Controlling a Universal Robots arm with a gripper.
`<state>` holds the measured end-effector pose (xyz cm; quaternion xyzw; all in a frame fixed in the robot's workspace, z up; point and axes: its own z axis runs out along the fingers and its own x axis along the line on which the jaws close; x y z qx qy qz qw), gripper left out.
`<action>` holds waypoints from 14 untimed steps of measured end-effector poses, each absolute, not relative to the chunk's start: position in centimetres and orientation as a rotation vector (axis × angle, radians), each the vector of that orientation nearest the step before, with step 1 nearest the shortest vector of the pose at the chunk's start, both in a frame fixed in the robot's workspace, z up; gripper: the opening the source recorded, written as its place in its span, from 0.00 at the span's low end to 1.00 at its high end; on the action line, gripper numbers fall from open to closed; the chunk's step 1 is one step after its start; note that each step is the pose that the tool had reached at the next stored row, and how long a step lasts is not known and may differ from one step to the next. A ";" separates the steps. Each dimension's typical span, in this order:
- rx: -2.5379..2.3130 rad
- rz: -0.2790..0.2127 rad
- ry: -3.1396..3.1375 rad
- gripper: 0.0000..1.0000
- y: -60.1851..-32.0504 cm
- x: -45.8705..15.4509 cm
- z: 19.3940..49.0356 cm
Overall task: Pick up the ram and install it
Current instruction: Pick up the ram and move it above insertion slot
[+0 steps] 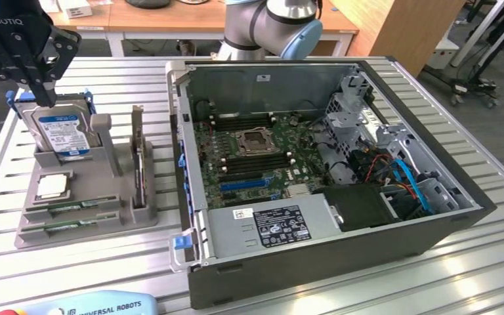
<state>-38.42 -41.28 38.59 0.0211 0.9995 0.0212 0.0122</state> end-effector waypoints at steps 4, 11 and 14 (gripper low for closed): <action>0.060 0.066 3.116 0.10 -41.3 -38.4 38.6; -0.060 0.067 3.118 0.10 -41.3 -38.4 38.6; -0.137 0.068 3.116 0.10 -41.3 -38.4 38.6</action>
